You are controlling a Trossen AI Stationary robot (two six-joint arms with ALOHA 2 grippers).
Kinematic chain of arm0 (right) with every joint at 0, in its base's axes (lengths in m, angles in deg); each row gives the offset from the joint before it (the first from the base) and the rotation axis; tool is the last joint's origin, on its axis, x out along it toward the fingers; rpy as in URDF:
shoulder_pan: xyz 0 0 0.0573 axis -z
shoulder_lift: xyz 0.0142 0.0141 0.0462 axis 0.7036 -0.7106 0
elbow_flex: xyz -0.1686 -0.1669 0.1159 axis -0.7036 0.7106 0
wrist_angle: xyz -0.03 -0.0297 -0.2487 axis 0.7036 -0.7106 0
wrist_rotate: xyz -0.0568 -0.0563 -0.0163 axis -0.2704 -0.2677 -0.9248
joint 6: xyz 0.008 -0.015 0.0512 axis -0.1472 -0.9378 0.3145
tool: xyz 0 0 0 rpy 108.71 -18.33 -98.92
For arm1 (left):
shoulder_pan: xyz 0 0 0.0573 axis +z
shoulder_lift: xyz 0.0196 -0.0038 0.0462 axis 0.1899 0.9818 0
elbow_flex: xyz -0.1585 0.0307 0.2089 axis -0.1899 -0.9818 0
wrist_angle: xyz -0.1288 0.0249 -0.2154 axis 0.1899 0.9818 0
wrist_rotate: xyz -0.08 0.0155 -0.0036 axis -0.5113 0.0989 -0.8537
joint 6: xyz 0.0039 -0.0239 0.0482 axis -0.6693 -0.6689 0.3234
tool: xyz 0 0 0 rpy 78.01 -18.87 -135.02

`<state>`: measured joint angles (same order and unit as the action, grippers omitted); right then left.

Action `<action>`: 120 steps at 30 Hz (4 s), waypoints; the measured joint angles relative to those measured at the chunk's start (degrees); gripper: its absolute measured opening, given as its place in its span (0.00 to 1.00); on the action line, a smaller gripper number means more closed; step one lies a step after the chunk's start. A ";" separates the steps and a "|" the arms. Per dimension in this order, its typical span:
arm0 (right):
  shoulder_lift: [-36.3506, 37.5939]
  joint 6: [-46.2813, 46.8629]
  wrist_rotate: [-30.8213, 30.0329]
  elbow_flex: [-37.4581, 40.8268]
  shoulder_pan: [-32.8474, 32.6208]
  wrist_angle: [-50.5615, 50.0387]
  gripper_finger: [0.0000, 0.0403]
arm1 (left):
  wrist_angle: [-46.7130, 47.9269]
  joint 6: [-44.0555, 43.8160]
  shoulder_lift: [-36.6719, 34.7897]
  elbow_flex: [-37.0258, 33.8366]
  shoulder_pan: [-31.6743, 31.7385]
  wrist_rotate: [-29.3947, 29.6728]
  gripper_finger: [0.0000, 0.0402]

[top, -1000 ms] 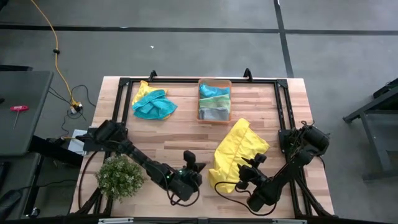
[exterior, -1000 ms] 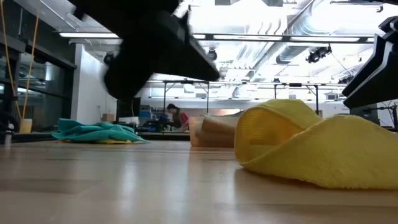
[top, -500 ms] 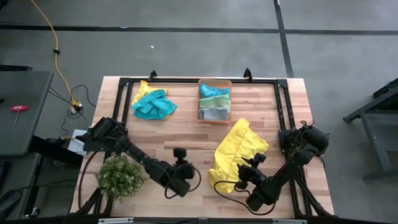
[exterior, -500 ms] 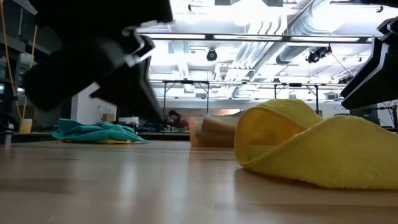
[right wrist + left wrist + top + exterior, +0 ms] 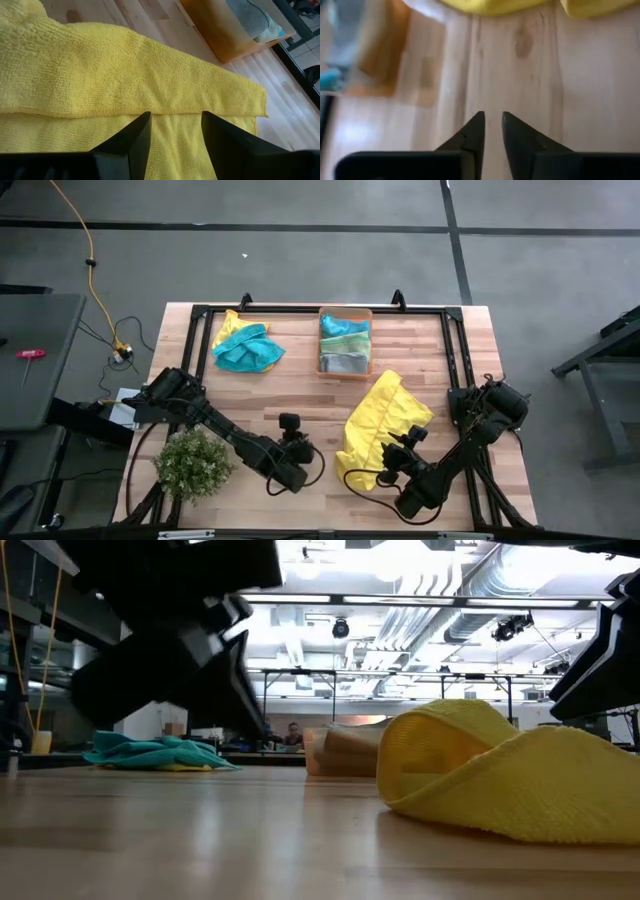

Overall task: Fold microfiber towels
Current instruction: Fold the right yellow microfiber cloth

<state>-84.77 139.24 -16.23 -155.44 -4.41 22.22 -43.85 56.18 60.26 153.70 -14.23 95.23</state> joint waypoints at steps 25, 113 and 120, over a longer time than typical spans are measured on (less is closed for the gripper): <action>-0.04 27.06 8.44 0.00 -9.46 -19.89 0.41 | -45.87 56.29 8.81 0.81 1.43 -8.26 0.43; -0.04 26.58 5.55 0.00 -8.63 -18.97 0.41 | -54.07 98.56 12.81 0.88 4.62 -14.81 0.43; -0.04 26.58 5.01 0.00 -8.63 -18.95 0.41 | -58.68 99.56 12.83 0.83 3.18 -19.01 0.43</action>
<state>-84.81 165.82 -11.22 -155.44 -13.03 3.27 -102.53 155.74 73.09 154.53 -11.05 76.22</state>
